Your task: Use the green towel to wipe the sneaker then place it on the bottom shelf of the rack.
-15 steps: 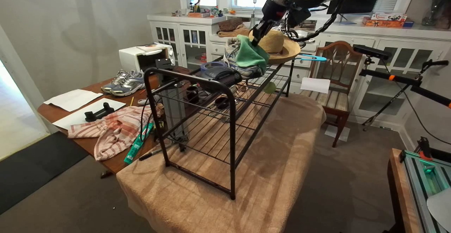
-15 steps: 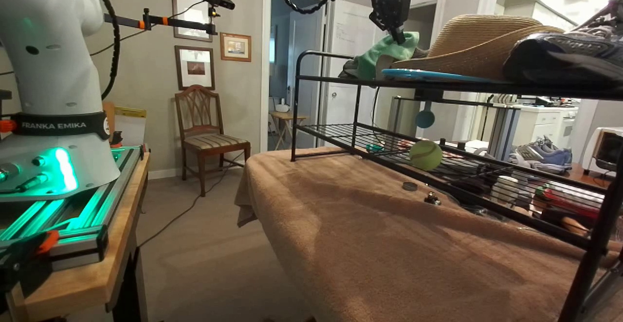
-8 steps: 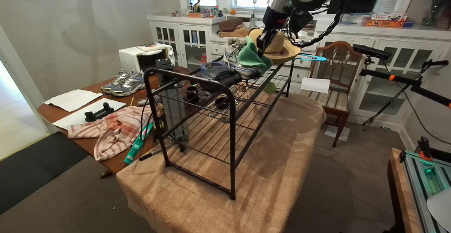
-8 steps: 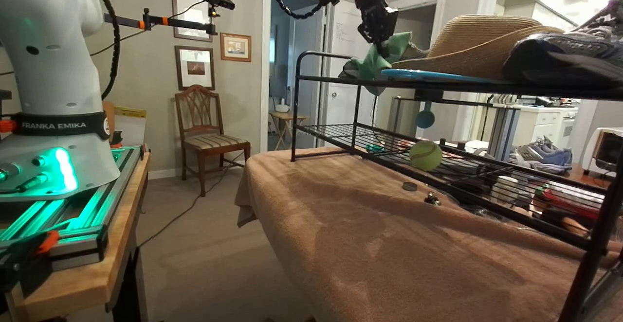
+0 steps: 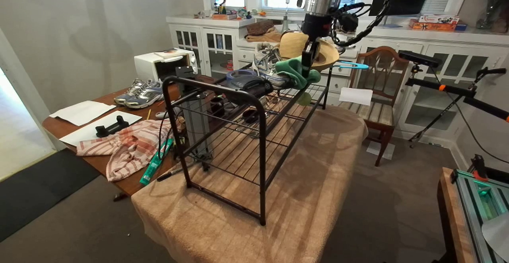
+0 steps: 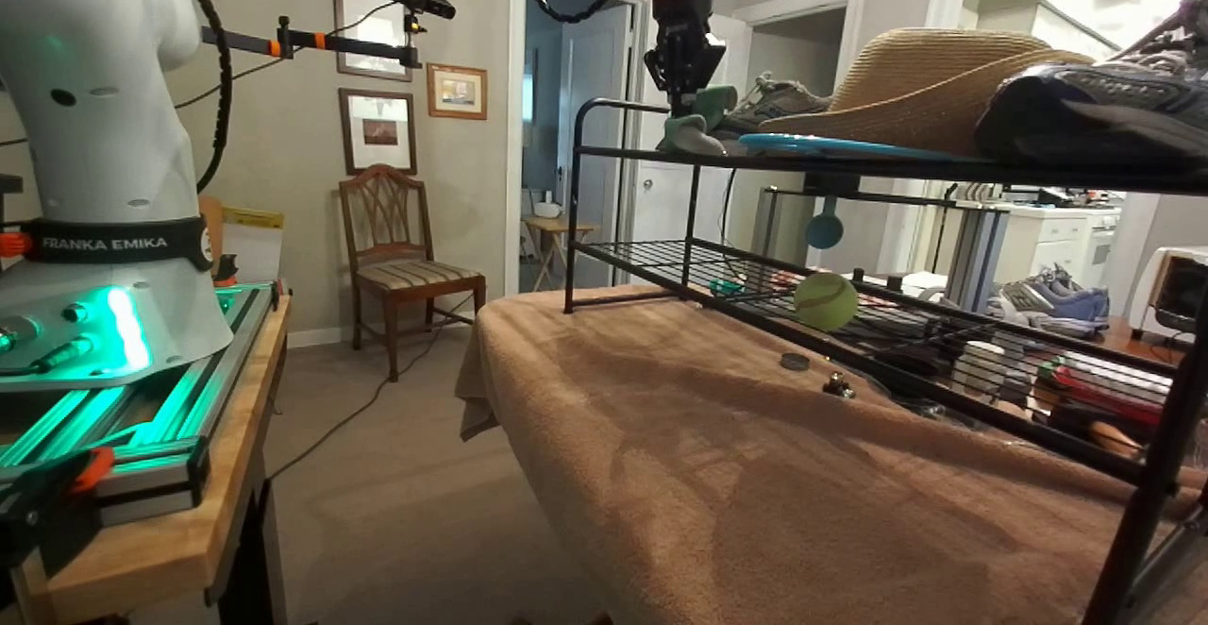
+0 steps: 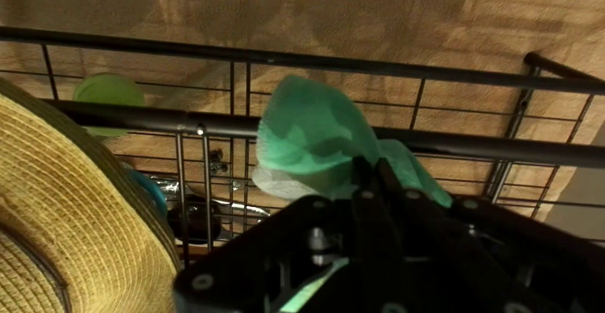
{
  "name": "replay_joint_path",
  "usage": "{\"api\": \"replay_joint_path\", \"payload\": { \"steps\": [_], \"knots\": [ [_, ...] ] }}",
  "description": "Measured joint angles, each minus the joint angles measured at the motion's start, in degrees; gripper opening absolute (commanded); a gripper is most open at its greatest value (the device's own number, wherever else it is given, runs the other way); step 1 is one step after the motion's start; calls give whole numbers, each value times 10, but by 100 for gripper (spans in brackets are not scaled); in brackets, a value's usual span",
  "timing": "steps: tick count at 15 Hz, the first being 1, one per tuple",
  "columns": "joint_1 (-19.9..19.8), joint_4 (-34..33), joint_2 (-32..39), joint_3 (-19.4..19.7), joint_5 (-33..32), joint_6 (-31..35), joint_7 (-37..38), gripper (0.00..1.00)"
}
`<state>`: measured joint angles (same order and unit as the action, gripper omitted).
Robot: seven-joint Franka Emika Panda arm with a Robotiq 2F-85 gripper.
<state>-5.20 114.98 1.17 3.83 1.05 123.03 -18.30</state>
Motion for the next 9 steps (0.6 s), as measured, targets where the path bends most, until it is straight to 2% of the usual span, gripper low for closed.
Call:
{"api": "replay_joint_path", "payload": {
  "steps": [5, 9],
  "knots": [
    [-6, -4, -31, 16, 41, -84, -98, 1],
    [-12, -3, -53, 37, 42, -175, -164, 1]
  ]
}}
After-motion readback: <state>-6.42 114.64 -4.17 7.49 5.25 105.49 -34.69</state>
